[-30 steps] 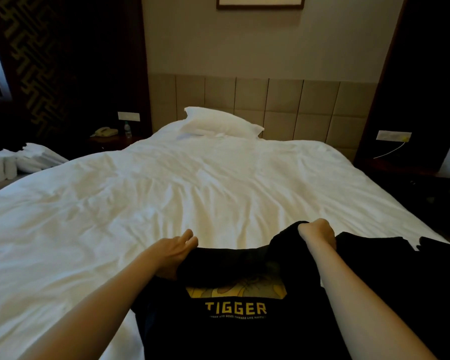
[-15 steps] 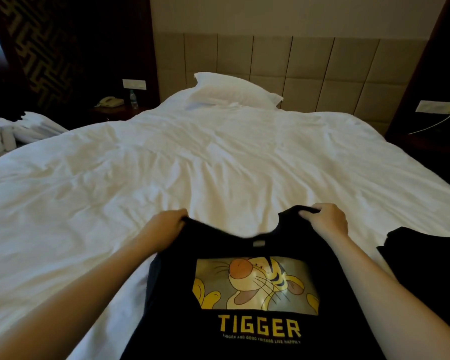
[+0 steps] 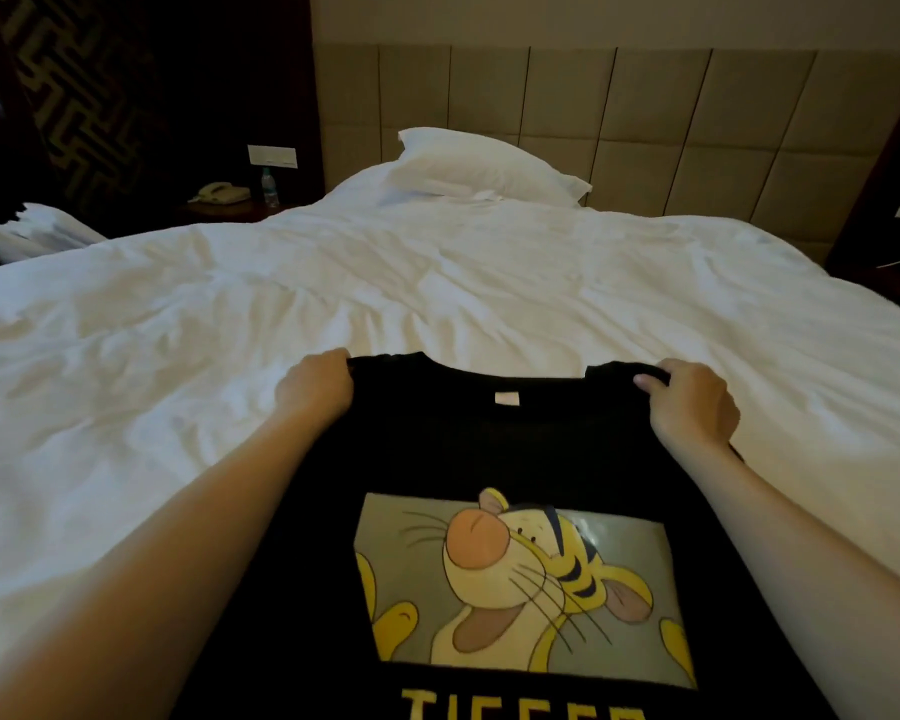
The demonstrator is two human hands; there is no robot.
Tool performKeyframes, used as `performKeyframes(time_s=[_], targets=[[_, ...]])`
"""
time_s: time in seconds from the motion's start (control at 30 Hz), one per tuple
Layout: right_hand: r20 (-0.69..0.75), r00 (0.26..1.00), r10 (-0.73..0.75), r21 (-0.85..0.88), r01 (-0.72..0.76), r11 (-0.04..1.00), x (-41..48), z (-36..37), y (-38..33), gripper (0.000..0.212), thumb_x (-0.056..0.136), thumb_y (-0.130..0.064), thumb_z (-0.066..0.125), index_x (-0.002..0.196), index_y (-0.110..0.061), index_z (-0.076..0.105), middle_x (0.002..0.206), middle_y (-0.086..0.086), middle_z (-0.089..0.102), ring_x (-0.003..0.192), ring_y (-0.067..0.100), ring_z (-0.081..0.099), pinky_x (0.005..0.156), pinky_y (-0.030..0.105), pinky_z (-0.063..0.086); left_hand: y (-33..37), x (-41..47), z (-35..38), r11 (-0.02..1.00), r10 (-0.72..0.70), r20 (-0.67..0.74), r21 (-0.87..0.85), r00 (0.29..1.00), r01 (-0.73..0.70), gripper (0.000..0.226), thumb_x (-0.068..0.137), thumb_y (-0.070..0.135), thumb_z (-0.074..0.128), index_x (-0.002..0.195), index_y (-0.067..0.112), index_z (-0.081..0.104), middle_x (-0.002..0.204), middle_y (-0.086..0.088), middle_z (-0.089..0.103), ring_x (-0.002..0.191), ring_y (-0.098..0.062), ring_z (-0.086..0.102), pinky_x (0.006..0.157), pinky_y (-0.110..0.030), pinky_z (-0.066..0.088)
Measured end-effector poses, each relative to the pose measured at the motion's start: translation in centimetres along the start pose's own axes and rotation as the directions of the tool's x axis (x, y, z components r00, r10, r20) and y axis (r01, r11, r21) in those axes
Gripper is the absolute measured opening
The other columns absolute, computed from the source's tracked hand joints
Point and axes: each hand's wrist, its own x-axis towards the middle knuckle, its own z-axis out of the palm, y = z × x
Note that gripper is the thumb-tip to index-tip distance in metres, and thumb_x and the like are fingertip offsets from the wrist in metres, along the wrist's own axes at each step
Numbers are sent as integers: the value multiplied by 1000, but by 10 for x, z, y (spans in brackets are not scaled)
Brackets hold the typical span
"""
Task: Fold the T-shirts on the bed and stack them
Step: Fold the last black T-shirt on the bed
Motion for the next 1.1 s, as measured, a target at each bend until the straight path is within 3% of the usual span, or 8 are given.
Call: performKeyframes(time_s=[0.13, 0.23, 0.43, 0.6, 0.7, 0.83, 1.0, 1.1], targets=[[-14, 989, -145, -169, 141, 976, 19, 31, -4, 27, 99, -24, 47, 102, -3, 63, 106, 17, 54, 94, 36, 55, 64, 31, 32, -1, 26, 16, 944, 62, -110, 328, 992, -23, 26, 94, 5, 40, 119, 8, 47, 109, -14, 60, 97, -32, 57, 64, -30, 34], [155, 959, -237, -355, 277, 893, 14, 55, 3, 24, 98, -14, 44, 118, -4, 51, 113, 16, 49, 103, 33, 50, 65, 32, 31, -4, 27, 47, 859, 110, -93, 510, 990, -47, 24, 96, 7, 41, 121, 6, 43, 109, -9, 60, 93, -26, 58, 50, -24, 26], [284, 949, -138, -365, 240, 900, 13, 60, 12, 34, 99, -18, 38, 131, -5, 34, 120, 20, 47, 107, 35, 49, 69, 34, 33, 4, 21, 61, 717, 251, -206, 696, 946, -39, 33, 96, 16, 41, 128, 9, 33, 118, -6, 50, 106, -22, 52, 93, -35, 40], [392, 917, -75, -369, 231, 900, 1, 36, 7, 50, 98, -27, 38, 142, -8, 22, 134, 21, 37, 120, 36, 41, 84, 37, 36, 21, -20, 56, 573, 481, -86, 784, 873, -238, 27, 87, 30, 53, 112, 24, 56, 106, 4, 58, 94, -13, 58, 85, -27, 45], [402, 897, -186, -423, 362, 831, -29, 15, 4, 62, 95, -25, 45, 148, -13, 14, 146, 20, 24, 134, 34, 27, 106, 42, 27, 27, -53, 56, 452, 609, 108, 767, 786, -456, 40, 95, 14, 39, 135, 10, 32, 133, -12, 39, 117, -26, 46, 97, -35, 36], [475, 842, -254, -320, 435, 842, -77, -11, -11, 59, 94, -15, 48, 148, -18, 24, 157, 12, 11, 146, 28, 5, 117, 44, 9, 37, -99, 31, 471, 563, 317, 636, 763, -611, 41, 99, 14, 38, 138, 8, 30, 137, -13, 39, 122, -28, 46, 99, -35, 37], [586, 736, -339, -107, 485, 868, -157, -31, -39, 48, 97, -22, 44, 144, -18, 32, 154, 7, 20, 143, 23, 19, 115, 40, 20, 60, -153, 15, 481, 521, 464, 533, 716, -696, 47, 101, 25, 36, 144, 8, 25, 137, -15, 43, 122, -29, 49, 100, -39, 40], [696, 624, -354, -86, 563, 822, -203, -39, -42, 50, 100, -24, 33, 148, -13, 23, 157, 10, 12, 145, 24, 10, 117, 41, 10, 62, -198, 34, 469, 437, 448, 627, 780, -623, 40, 101, 18, 35, 136, -2, 35, 133, -20, 44, 118, -31, 51, 96, -39, 43]])
